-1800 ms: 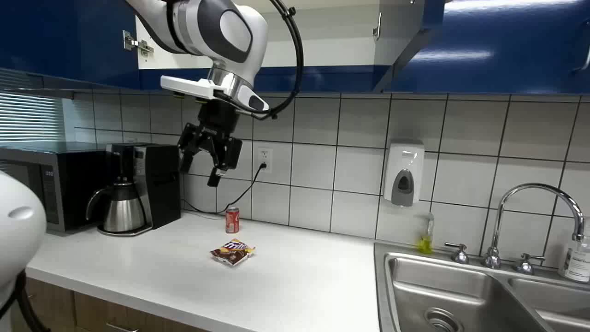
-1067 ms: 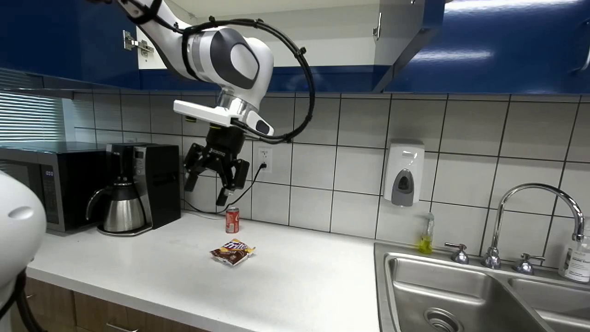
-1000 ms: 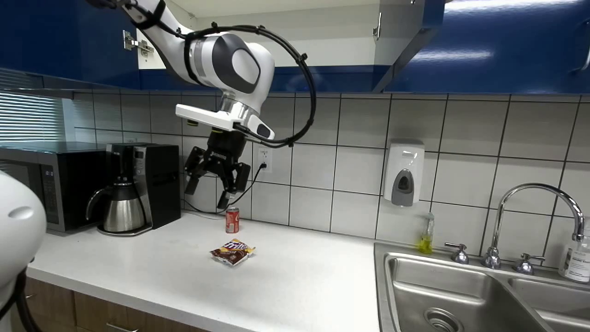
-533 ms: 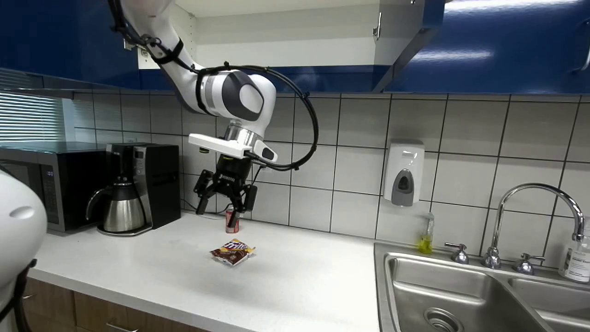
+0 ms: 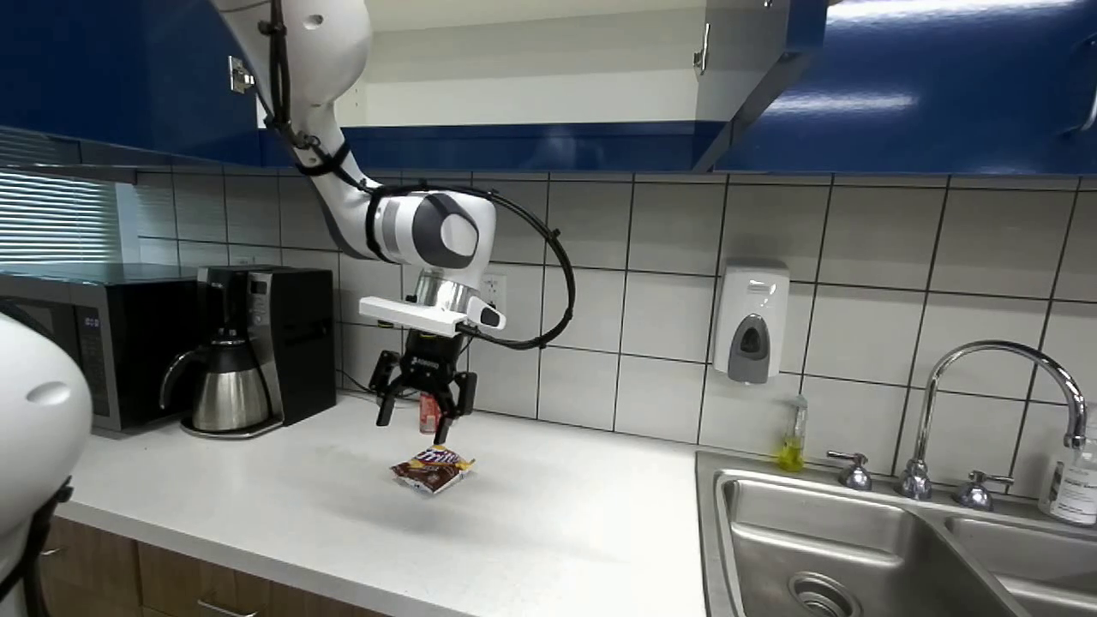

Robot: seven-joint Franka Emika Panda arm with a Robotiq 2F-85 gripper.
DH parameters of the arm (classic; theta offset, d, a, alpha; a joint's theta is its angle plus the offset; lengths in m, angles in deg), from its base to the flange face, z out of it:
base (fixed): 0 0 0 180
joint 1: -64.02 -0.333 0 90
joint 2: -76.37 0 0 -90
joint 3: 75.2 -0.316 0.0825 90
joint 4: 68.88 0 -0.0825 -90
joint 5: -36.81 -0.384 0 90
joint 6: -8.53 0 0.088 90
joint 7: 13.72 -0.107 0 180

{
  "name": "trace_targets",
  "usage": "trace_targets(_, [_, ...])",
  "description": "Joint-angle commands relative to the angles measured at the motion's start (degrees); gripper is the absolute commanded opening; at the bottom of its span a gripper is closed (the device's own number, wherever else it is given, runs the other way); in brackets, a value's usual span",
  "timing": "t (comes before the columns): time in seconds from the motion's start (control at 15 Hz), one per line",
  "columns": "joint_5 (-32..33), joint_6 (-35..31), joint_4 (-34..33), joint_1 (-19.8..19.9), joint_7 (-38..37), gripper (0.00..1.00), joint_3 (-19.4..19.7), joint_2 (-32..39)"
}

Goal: Put the packet on the bottom shelf of the upper cabinet.

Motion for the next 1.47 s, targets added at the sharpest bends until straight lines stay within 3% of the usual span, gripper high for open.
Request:
trace_targets(0.0, [0.1, 0.1, -0.6, 0.8, 0.0, 1.00, -1.0, 0.8])
trace_targets(0.6, [0.2, -0.5, -1.6, 1.2, 1.3, 1.00, -0.9, 2.5])
trace_targets(1.4, [1.3, -6.1, -11.3, 1.3, 3.4, 1.00, -2.6, 15.6])
